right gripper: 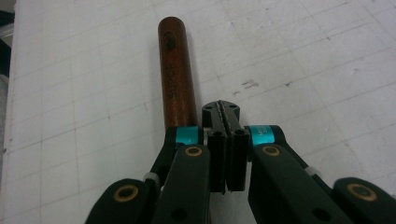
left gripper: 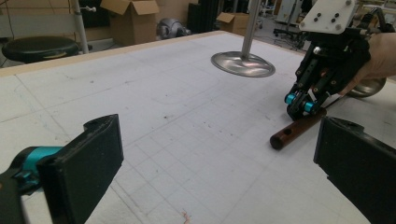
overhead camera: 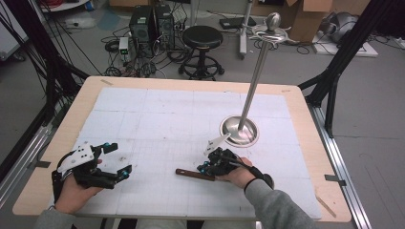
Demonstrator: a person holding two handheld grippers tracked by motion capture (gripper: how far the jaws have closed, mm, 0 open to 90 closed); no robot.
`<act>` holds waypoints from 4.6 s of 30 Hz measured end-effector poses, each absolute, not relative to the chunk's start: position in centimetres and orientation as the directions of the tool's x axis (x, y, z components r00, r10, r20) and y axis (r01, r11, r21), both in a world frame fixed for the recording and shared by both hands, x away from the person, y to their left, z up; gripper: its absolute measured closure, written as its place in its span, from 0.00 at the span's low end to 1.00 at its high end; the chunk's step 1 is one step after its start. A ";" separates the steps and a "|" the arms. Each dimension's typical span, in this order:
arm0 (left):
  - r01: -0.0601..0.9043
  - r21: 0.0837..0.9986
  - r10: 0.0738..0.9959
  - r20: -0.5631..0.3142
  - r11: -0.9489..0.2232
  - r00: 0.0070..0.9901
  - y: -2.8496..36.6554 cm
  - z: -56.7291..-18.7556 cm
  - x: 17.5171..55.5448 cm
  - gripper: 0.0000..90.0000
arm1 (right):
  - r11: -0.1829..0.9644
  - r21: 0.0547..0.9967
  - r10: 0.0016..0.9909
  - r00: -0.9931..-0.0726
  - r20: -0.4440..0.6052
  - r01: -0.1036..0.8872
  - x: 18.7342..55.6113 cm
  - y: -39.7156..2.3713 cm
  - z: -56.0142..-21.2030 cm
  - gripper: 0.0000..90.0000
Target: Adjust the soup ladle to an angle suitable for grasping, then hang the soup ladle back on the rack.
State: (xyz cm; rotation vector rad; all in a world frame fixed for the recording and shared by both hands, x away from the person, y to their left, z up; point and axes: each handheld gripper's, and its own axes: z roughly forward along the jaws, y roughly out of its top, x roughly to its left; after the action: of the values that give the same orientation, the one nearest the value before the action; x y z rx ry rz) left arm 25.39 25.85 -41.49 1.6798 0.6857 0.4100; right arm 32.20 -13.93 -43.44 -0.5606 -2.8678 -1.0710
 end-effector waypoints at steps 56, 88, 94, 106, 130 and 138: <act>0.229 0.967 0.644 -0.106 -0.111 0.758 25.8 -41.6 25.6 0.02 | 0.858 0.470 0.212 -0.976 0.046 0.208 30.4 -20.2 -38.1 0.01; 0.263 0.957 0.621 -0.133 -0.122 0.773 25.6 -41.8 25.6 0.02 | 0.990 0.077 0.116 -0.992 0.043 0.119 29.9 -17.9 -40.5 0.77; 0.262 0.957 0.622 -0.132 -0.122 0.772 25.6 -41.8 25.6 0.02 | 0.991 0.051 0.126 -0.992 0.024 0.127 29.7 -18.1 -40.4 0.90; 0.256 0.957 0.632 -0.115 -0.137 0.766 25.6 -41.8 25.6 0.02 | 0.974 0.149 0.170 -0.985 0.004 0.169 29.4 -19.4 -40.5 0.94; 0.254 0.957 0.637 -0.107 -0.143 0.763 25.6 -41.8 25.6 0.02 | 0.796 0.526 0.327 -0.944 0.044 0.300 29.1 -24.4 -37.6 0.95; 0.256 0.956 0.637 -0.108 -0.144 0.763 25.5 -41.9 25.6 0.02 | 0.663 0.674 0.381 -0.922 0.070 0.325 29.7 -25.6 -37.0 0.95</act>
State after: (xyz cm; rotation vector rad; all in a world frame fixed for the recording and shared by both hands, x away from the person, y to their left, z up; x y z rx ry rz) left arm 25.64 25.54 -41.87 1.7258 0.7065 0.3840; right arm 29.68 -25.64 -36.98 -0.6245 -2.9345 -1.1656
